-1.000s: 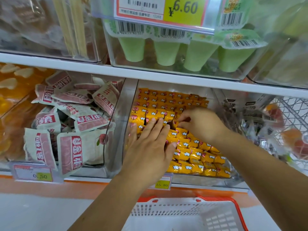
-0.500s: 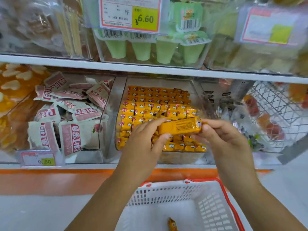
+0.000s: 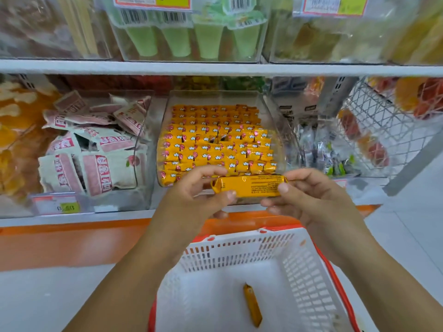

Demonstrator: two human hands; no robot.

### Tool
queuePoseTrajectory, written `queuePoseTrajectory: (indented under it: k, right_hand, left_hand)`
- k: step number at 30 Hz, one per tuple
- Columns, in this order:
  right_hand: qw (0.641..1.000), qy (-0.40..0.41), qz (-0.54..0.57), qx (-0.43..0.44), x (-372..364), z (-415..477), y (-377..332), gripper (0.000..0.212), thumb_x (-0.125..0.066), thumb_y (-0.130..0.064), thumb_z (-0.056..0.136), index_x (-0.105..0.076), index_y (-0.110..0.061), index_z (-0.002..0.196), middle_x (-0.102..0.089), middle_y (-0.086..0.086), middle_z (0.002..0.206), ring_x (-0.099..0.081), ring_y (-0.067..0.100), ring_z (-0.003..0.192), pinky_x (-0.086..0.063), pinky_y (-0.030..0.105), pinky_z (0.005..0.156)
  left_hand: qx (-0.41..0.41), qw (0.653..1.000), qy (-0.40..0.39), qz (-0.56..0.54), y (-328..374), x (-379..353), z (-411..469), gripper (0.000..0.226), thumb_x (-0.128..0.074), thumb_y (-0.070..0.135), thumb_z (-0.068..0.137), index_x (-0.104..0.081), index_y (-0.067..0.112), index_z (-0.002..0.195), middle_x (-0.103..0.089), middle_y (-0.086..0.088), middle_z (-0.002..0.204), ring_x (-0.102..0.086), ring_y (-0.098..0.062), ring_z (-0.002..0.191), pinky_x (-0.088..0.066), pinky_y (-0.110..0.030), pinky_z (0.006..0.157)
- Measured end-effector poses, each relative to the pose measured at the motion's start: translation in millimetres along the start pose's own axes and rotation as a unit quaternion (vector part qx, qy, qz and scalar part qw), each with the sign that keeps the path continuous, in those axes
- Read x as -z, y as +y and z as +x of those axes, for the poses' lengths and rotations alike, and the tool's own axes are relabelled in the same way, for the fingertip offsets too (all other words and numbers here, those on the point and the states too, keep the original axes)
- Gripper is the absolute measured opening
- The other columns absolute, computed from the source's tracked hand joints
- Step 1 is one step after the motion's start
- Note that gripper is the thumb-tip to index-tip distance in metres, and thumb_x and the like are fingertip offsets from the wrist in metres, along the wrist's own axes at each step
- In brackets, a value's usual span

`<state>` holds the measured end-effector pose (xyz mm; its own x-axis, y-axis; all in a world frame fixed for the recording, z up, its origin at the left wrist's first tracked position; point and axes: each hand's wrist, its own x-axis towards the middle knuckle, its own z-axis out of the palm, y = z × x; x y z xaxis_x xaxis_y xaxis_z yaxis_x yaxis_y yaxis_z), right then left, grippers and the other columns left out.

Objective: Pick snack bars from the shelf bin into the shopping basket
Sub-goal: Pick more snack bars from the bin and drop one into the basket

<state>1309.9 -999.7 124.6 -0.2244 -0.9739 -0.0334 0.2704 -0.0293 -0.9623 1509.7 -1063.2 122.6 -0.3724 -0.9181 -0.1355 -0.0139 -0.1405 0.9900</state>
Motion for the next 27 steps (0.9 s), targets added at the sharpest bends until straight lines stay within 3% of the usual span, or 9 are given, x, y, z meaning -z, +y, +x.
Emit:
queuePoseTrajectory:
  k: [5,11,16,19,21,24,27]
  right_hand:
    - [0.998,-0.025,0.058,-0.026,2.4,8.5,-2.6,0.02,-0.073,-0.014,0.061,-0.075,-0.015,0.081,-0.074,0.018,0.096,-0.073,0.037,0.087,-0.059,0.028,0.069]
    - [0.998,-0.021,0.047,-0.039,0.2,18.8,-2.2,0.042,-0.069,-0.018,0.065,-0.066,0.0,0.103,-0.073,0.023,0.101,-0.073,0.035,0.087,-0.059,0.029,0.07]
    - [0.996,-0.009,0.058,-0.062,4.6,22.3,-0.3,0.034,-0.056,-0.009,0.08,-0.062,0.003,0.111,-0.074,0.022,0.099,-0.074,0.034,0.087,-0.06,0.029,0.07]
    - [0.993,-0.026,0.079,-0.082,7.6,21.9,-2.5,0.041,-0.051,-0.006,0.08,-0.06,0.004,0.119,-0.071,0.027,0.104,-0.072,0.038,0.094,-0.06,0.031,0.072]
    - [0.994,-0.028,0.074,-0.076,7.6,20.0,-3.8,0.041,-0.059,-0.005,0.073,-0.064,0.0,0.113,-0.072,0.026,0.099,-0.072,0.038,0.093,-0.06,0.03,0.072]
    - [0.997,-0.008,0.049,-0.054,6.8,18.8,-2.7,0.024,-0.072,-0.014,0.059,-0.074,-0.012,0.083,-0.073,0.019,0.085,-0.074,0.035,0.083,-0.061,0.029,0.066]
    - [0.999,0.003,0.02,-0.025,7.1,19.8,0.8,0.005,-0.073,-0.021,0.061,-0.069,-0.018,0.063,-0.069,0.007,0.075,-0.072,0.023,0.073,-0.059,0.028,0.068]
  left_hand:
    - [0.006,0.993,-0.012,-0.114,-0.4,8.8,4.7,0.034,-0.066,0.013,0.074,-0.076,0.023,0.106,-0.074,-0.007,0.109,-0.073,-0.021,0.093,-0.058,-0.025,0.073]
    - [0.009,0.988,-0.005,-0.156,0.8,13.0,14.7,0.036,-0.059,0.009,0.078,-0.073,0.016,0.111,-0.074,-0.012,0.109,-0.074,-0.024,0.088,-0.058,-0.023,0.068]
    - [0.018,0.989,-0.073,-0.124,4.2,17.5,12.9,0.045,-0.059,0.01,0.078,-0.065,0.018,0.122,-0.074,-0.01,0.113,-0.072,-0.026,0.101,-0.058,-0.024,0.078]
    - [0.012,0.992,-0.089,-0.09,6.3,19.3,10.7,0.048,-0.06,0.005,0.08,-0.062,0.023,0.124,-0.074,-0.007,0.112,-0.071,-0.024,0.103,-0.057,-0.025,0.083]
    - [0.004,0.995,-0.067,-0.072,5.5,18.0,10.7,0.042,-0.057,0.003,0.086,-0.065,0.026,0.12,-0.076,-0.008,0.106,-0.073,-0.022,0.099,-0.059,-0.024,0.077]
    - [-0.004,0.997,-0.023,-0.067,5.0,13.5,11.3,0.032,-0.062,0.014,0.081,-0.07,0.024,0.11,-0.078,-0.004,0.093,-0.075,-0.02,0.088,-0.059,-0.022,0.064]
    - [-0.019,0.998,0.026,-0.052,3.4,9.2,12.8,0.018,-0.065,0.027,0.074,-0.079,0.023,0.085,-0.076,0.005,0.086,-0.072,-0.012,0.082,-0.057,-0.02,0.067]
